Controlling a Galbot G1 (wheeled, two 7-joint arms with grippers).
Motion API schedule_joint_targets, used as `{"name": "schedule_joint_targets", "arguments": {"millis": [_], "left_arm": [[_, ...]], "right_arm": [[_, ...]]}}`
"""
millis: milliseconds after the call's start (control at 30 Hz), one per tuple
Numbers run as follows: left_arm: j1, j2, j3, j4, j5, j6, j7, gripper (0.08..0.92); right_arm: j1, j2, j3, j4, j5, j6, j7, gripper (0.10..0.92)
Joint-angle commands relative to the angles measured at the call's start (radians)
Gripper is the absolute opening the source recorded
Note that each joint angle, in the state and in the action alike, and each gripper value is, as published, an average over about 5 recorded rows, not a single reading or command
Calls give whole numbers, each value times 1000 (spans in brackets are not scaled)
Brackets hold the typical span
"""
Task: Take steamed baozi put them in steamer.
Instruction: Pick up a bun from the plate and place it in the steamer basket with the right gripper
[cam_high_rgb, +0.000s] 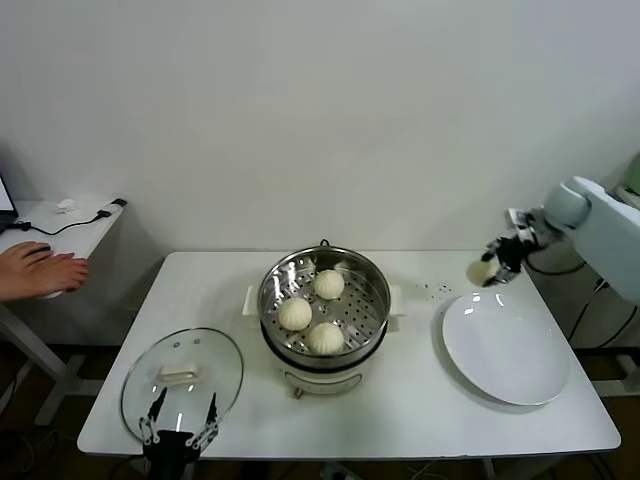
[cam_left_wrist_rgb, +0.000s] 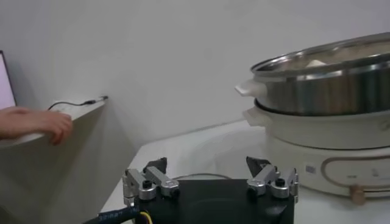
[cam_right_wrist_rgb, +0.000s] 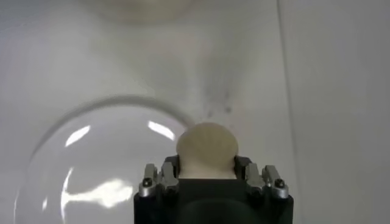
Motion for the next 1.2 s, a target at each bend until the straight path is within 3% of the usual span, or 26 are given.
{"name": "schedule_joint_targets", "arguments": {"millis": [33, 433, 800, 1200], "left_arm": [[-13, 10, 86, -5, 5, -3, -7, 823], [-21, 26, 85, -4, -15, -22, -4, 823], [-11, 30, 53, -3, -32, -36, 2, 823], [-23, 30, 32, 11, -40, -32, 4, 823]], "right_arm": [[427, 170, -494, 218, 516, -184, 51, 591], [472, 342, -637, 385, 690, -285, 184, 585], [378, 402, -695, 381, 692, -352, 333, 585], [296, 426, -702, 340, 649, -358, 355, 585]]}}
